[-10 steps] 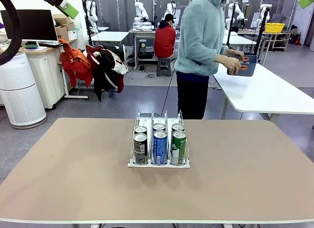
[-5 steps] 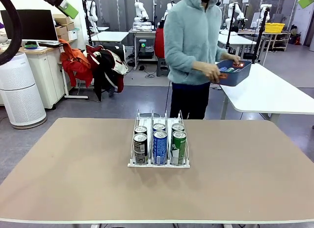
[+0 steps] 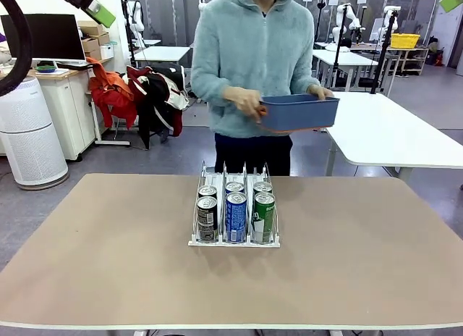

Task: Fill the beverage cans into the dispenser.
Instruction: Pick up the Ionic drink handed by the human.

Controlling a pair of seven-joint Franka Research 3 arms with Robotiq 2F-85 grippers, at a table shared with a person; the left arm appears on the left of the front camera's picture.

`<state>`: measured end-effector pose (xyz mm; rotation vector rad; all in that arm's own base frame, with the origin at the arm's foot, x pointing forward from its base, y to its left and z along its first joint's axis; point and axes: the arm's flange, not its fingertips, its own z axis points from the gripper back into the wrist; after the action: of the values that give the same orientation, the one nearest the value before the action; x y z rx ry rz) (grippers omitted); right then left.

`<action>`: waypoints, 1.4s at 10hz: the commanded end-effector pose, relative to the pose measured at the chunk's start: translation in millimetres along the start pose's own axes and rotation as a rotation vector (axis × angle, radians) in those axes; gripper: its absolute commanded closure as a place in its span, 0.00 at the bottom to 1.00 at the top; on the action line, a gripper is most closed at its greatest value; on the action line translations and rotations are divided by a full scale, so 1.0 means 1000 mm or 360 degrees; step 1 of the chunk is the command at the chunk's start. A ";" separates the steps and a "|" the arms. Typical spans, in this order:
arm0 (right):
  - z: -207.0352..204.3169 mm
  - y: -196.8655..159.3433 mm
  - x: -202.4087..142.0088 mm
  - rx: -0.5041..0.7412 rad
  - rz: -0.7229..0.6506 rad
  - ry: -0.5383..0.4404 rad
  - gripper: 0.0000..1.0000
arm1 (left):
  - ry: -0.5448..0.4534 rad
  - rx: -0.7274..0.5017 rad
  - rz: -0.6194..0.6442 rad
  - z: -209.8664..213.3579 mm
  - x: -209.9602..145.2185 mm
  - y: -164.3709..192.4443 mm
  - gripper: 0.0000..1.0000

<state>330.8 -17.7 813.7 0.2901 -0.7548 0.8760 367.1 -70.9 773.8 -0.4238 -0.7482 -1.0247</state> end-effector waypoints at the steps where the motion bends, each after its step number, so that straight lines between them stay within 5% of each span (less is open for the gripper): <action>1: 0.000 0.000 -0.001 0.0011 -0.0007 0.0004 0.00 | 0.0005 0.0007 -0.0001 -0.001 -0.001 0.000 0.00; 14: 0.000 0.000 -0.001 0.0011 -0.0007 0.0004 0.00 | 0.0005 0.0007 -0.0001 -0.001 -0.001 0.000 0.00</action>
<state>330.8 -17.7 813.7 0.2901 -0.7548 0.8759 367.1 -70.9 773.8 -0.4238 -0.7481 -1.0247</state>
